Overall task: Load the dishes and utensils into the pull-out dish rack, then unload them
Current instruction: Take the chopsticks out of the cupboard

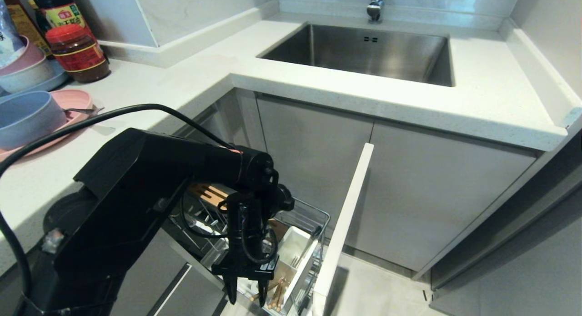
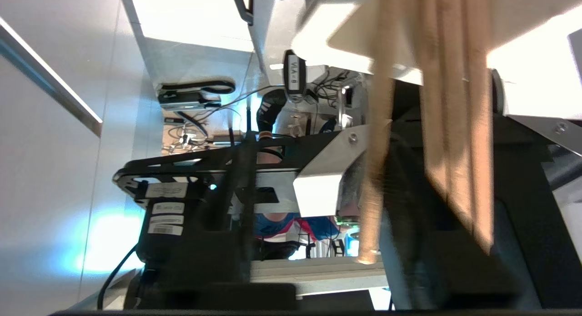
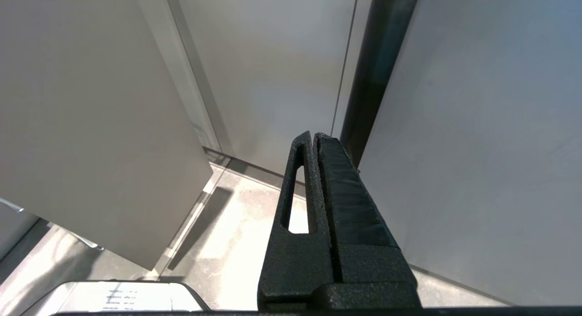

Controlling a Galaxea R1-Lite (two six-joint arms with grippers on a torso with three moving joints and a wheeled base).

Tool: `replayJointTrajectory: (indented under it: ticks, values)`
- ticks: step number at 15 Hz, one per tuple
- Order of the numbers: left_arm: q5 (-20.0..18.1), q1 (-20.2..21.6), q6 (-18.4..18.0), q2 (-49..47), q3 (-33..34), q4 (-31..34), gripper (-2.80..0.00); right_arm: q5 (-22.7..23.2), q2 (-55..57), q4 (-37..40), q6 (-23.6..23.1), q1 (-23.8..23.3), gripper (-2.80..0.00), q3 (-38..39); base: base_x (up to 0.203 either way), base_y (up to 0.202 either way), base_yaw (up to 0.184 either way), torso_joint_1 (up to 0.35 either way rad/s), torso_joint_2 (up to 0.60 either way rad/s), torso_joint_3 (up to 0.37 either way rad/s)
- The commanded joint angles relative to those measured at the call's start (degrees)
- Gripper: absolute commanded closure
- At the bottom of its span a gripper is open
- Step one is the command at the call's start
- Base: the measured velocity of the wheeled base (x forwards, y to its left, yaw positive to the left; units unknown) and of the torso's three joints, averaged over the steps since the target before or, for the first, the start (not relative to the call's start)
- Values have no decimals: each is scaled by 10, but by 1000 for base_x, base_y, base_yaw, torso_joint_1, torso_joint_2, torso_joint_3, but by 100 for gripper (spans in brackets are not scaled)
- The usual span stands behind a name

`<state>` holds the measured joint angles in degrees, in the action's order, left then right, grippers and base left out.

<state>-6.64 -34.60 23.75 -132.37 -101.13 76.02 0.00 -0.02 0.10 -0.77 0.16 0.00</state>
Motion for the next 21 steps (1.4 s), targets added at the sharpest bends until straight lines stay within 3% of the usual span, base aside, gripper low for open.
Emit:
replayJointTrajectory:
  ticks: [1, 8, 14, 21]
  values:
    - [-2, -1, 2, -1, -1, 4, 0, 0, 0, 0, 0, 0, 0, 0, 0, 0, 0, 0, 0, 0]
    - [-6, -5, 6, 3, 1, 9, 0, 0, 0, 0, 0, 0, 0, 0, 0, 0, 0, 0, 0, 0]
    - [-10, -32, 30, 121, 4, 47, 0, 0, 0, 0, 0, 0, 0, 0, 0, 0, 0, 0, 0, 0]
    - [-8, -51, 28, 293, -1, 87, 0, 0, 0, 0, 0, 0, 0, 0, 0, 0, 0, 0, 0, 0]
